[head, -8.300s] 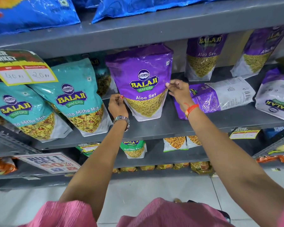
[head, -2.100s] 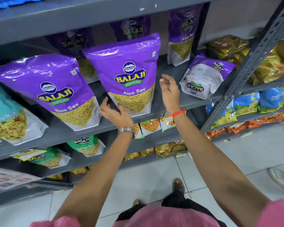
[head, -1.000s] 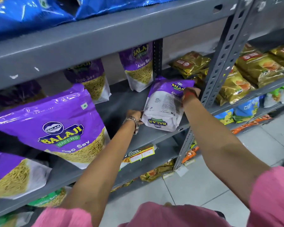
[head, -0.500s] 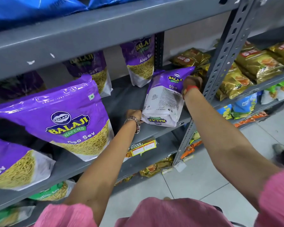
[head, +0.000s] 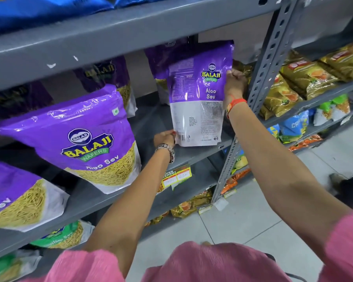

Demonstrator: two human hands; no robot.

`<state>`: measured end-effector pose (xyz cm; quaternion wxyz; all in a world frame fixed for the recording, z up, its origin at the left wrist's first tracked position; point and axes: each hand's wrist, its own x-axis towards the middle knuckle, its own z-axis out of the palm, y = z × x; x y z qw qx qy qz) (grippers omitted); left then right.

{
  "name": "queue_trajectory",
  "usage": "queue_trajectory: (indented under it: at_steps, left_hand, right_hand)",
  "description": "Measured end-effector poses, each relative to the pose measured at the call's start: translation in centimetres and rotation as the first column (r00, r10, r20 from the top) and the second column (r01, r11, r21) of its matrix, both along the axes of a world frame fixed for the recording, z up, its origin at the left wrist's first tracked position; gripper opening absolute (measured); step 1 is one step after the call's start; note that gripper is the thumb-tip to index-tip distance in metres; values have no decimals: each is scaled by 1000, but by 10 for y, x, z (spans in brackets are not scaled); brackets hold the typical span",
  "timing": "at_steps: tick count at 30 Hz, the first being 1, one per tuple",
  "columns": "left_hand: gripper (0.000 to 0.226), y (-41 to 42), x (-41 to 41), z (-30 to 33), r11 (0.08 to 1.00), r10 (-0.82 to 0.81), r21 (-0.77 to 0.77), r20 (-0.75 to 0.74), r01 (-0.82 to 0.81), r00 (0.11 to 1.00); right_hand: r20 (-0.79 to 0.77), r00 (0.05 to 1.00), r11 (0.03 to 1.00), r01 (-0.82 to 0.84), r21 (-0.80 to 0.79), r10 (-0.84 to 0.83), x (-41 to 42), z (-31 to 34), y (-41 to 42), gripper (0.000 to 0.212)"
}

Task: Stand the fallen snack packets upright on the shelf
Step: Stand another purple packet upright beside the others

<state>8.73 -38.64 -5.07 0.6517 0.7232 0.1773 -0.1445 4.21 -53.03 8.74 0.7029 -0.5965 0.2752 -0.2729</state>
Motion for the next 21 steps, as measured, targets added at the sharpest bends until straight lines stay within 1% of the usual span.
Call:
queue_trajectory:
  at_steps: [1,2,5,7,9,11,14,15,17,21]
  left_hand:
    - [22,1,0,-1,1000,16,0,3,-16,1000]
    - [22,2,-1,-1,999,35,-4,2,-35,999]
    - [21,3,-3,-2,993,105,-47,-5,-106,994]
    - [21,5,-4,-1,986,150,-76,1,-149,989]
    - [23,6,-1,-2,980,185,-83,19,-183,983]
    - [24,10,0,-6,978,196,-73,24,-193,980]
    - [22,13,-5,-10,977,196,-84,24,-194,980]
    - [22,14,-6,-11,976,201,-88,31,-198,979]
    - [23,14,-7,-13,976,205,-78,47,-201,978]
    - [21,14,-5,-15,980,199,-28,64,-198,978]
  right_hand:
    - [38,999,1000,6,-16,-5,-2,4,-1,41]
    - [69,997,1000,-23,9,22,5,0,-6,40]
    - [66,998,997,-2,72,-3,27,-19,-23,33]
    - [103,995,992,-30,119,17,38,-28,-29,23]
    - [140,987,990,-89,111,73,47,-39,-34,11]
    - [160,981,985,-129,114,110,44,-42,-31,17]
    - [195,967,971,-195,135,167,40,-44,-28,10]
    - [195,965,968,-206,147,176,40,-43,-26,13]
    - [193,965,965,-209,157,178,39,-42,-26,17]
    - [205,963,967,-206,147,174,37,-40,-26,13]
